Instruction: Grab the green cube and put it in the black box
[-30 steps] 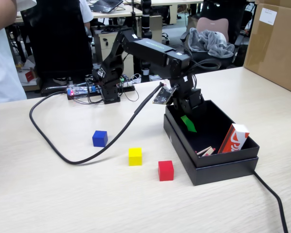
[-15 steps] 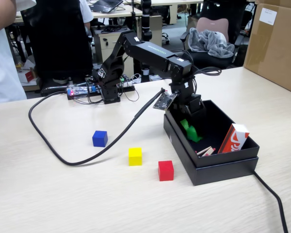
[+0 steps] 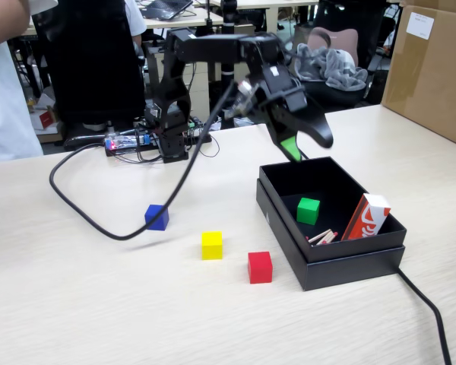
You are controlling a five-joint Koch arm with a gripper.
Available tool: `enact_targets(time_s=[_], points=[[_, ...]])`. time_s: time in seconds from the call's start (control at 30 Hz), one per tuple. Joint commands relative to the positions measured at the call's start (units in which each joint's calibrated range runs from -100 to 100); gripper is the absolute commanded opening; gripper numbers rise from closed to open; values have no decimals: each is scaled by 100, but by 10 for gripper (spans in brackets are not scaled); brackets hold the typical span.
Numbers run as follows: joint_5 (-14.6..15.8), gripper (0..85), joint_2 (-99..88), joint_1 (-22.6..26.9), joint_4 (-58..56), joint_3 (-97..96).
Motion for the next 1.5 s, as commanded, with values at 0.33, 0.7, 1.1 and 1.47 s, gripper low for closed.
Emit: enact_targets(time_s=[0.33, 0.7, 1.1, 1.47], points=[[-371, 472, -4434, -816, 753, -3136], [-508, 499, -7176, -1216, 1574, -6065], [-562, 515, -7291, -1538, 3215, -8422], [-874, 516, -7291, -1490, 5496, -10734]])
